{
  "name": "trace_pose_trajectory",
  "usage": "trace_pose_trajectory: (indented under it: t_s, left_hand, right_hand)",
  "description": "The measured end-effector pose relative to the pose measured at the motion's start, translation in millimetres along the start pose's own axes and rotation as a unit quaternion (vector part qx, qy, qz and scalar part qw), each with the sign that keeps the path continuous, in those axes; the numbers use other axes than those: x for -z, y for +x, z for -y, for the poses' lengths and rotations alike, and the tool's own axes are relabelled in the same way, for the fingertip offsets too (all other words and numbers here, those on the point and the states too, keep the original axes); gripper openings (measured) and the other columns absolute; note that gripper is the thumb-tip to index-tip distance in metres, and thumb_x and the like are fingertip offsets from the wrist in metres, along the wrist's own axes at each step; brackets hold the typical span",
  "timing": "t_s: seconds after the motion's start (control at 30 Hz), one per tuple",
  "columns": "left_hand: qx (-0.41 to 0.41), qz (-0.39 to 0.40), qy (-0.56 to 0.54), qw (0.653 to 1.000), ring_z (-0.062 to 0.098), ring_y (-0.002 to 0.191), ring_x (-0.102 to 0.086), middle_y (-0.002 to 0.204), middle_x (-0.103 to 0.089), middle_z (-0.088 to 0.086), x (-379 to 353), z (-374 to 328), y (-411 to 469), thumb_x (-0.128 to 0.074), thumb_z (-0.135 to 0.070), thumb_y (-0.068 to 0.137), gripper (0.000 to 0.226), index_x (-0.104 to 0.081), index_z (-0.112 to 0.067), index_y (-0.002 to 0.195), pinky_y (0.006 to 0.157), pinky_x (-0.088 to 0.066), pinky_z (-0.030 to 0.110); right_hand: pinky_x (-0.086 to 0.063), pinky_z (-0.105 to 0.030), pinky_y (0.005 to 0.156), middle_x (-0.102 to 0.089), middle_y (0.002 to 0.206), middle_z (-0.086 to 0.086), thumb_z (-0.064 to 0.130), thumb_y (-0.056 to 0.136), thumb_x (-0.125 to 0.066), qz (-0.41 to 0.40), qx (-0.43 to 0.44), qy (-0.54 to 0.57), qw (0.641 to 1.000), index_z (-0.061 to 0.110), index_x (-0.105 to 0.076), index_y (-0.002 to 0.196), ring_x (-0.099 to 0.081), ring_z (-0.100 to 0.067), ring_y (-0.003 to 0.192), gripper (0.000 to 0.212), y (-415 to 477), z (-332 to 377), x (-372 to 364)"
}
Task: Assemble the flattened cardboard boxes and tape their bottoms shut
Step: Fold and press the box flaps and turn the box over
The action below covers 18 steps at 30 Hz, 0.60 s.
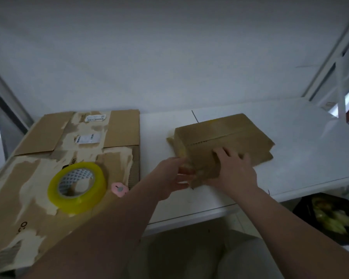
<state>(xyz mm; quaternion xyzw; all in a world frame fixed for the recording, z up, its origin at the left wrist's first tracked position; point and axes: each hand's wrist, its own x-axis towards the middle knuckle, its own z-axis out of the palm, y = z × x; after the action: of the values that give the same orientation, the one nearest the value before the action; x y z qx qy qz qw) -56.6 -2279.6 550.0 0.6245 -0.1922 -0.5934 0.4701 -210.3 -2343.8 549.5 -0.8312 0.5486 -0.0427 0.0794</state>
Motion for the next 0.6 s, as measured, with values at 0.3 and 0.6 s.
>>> trace_pose_trajectory:
  t_s: [0.3, 0.6]
  left_hand:
    - [0.072, -0.098, 0.024, 0.992, 0.031, 0.091, -0.062, 0.098, -0.063, 0.014, 10, 5, -5, -0.048, -0.028, 0.098, 0.018, -0.046, -0.014, 0.109, 0.074, -0.053, 0.042]
    - [-0.307, -0.222, 0.455, 0.806, 0.023, 0.114, -0.052, 0.124, -0.058, 0.005, 19, -40, 35, -0.042, -0.017, 0.097, 0.032, -0.060, -0.014, 0.123, 0.092, -0.041, 0.032]
  right_hand:
    - [-0.042, -0.039, 0.098, -0.041, 0.142, 0.002, 0.049, 0.074, -0.074, 0.009, 0.086, 0.018, 0.996, 0.022, -0.047, 0.120, -0.037, -0.025, 0.130, 0.059, 11, -1, -6]
    - [-0.039, -0.046, 0.101, -0.040, 0.130, -0.002, 0.049, 0.074, -0.073, 0.025, 0.097, 0.014, 0.995, 0.021, -0.038, 0.111, -0.026, -0.037, 0.131, 0.057, 23, 7, -21]
